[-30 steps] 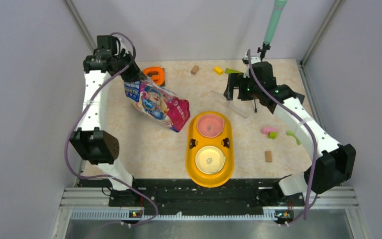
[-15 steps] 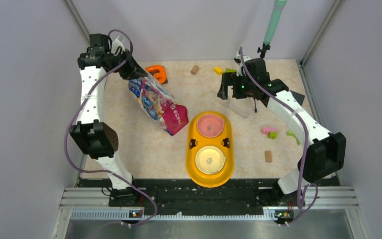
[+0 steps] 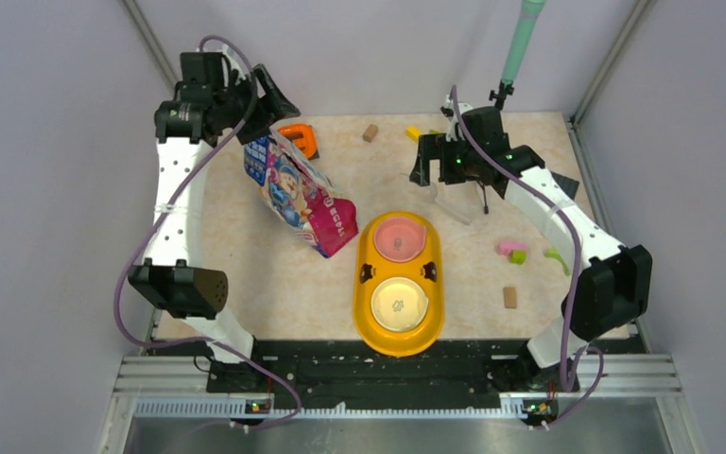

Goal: Serve the pet food

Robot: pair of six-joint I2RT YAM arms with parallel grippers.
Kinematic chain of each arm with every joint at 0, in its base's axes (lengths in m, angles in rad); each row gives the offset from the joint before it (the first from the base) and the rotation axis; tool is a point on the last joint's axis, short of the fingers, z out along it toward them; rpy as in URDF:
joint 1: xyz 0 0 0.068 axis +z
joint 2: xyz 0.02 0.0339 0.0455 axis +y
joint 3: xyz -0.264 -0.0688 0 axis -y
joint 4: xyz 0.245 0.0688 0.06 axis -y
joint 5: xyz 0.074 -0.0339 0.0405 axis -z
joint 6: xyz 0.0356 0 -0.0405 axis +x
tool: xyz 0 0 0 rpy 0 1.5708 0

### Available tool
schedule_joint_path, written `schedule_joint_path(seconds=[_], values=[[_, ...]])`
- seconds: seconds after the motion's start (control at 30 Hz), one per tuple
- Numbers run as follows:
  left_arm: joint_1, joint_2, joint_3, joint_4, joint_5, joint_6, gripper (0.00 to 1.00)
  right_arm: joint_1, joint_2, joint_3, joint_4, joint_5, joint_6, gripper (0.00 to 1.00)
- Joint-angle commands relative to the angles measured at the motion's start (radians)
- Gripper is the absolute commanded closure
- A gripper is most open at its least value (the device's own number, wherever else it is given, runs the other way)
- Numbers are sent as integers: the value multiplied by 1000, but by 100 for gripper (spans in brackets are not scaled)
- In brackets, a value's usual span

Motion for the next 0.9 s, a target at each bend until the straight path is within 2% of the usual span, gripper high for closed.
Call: schedule_joint_path(seconds=[0.0,0.17,0.27,0.4,0.63,0.77,0.87], values=[[-103,-23,43,-118,-299,-63,17,6,16,47,6,-10,-5,2],[-176,-43,5,-157,-546,-162,18,7,-5,25,32,-2,3,2],[-197,-72,-40,-137,-630,-200,18,7,-6,21,25,-5,5,2],[-208,-126,-85,-106,-678,-227,18,9,-12,10,18,-7,7,2],[-235,-259,-225,-15,-769,-299,27,10,-17,3,19,-5,13,2],[-240,-271,-294,23,-773,-301,23,16,-10,3,24,-11,20,2],[-240,-219,-293,24,-712,-307,19,19,-3,6,29,-19,26,2]])
